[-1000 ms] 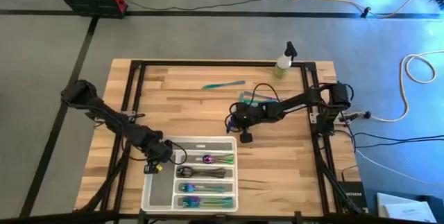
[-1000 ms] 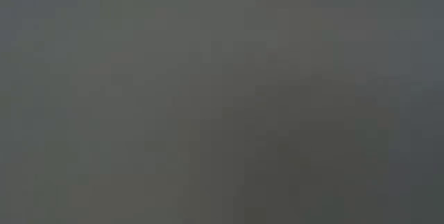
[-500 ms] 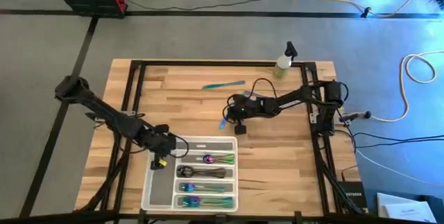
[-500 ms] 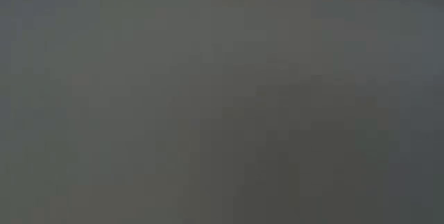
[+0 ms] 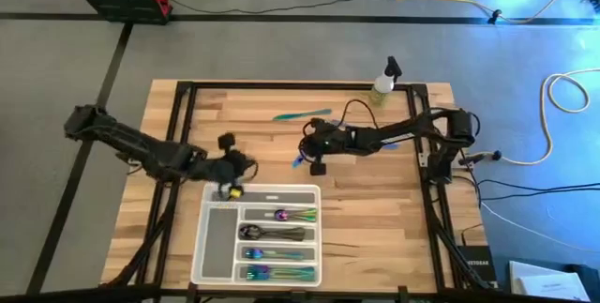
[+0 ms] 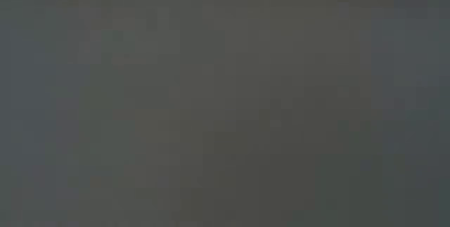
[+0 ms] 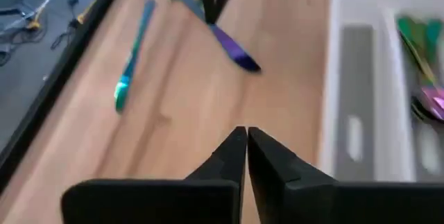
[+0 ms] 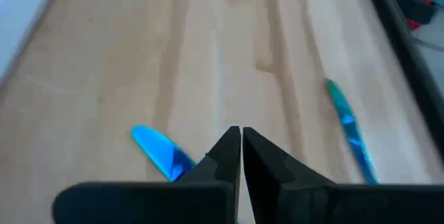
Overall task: Sort silverware
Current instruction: Put the blue table knife into the white silverware tray
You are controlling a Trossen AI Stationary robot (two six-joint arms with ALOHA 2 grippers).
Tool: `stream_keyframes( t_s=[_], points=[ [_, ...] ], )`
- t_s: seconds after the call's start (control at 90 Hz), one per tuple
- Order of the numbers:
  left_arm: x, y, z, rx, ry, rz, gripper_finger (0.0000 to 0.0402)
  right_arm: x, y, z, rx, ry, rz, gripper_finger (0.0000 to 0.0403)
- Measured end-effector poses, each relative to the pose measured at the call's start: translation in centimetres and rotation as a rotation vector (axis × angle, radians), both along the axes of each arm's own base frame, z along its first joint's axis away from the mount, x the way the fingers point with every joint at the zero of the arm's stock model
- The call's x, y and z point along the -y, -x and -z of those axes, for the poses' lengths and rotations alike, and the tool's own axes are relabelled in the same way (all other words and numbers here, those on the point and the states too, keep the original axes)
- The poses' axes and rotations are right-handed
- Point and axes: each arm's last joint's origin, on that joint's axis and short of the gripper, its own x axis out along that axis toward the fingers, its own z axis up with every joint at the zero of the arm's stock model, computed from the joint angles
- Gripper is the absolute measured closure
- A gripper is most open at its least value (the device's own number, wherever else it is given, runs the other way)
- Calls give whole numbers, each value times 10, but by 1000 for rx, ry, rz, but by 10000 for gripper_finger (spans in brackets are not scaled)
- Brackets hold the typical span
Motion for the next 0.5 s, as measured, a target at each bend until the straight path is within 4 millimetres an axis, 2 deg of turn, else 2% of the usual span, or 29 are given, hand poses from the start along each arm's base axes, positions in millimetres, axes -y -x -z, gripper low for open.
stream_keyframes(
  t_s=[0.122, 0.222, 0.378, 0.5],
  points=[
    [-27, -19, -7, 89, 26, 28, 401, 17, 9, -3, -42, -26, 82, 402],
    [-50, -31, -10, 223, 55, 73, 396, 37, 22, 3, -149, -44, 151, 402],
    [-84, -45, 10, 270, 131, 112, 378, 55, 36, 10, -249, -80, 196, 402],
    [-96, -60, 31, 246, 153, 101, 363, 62, 40, 12, -275, -77, 198, 402]
  ],
)
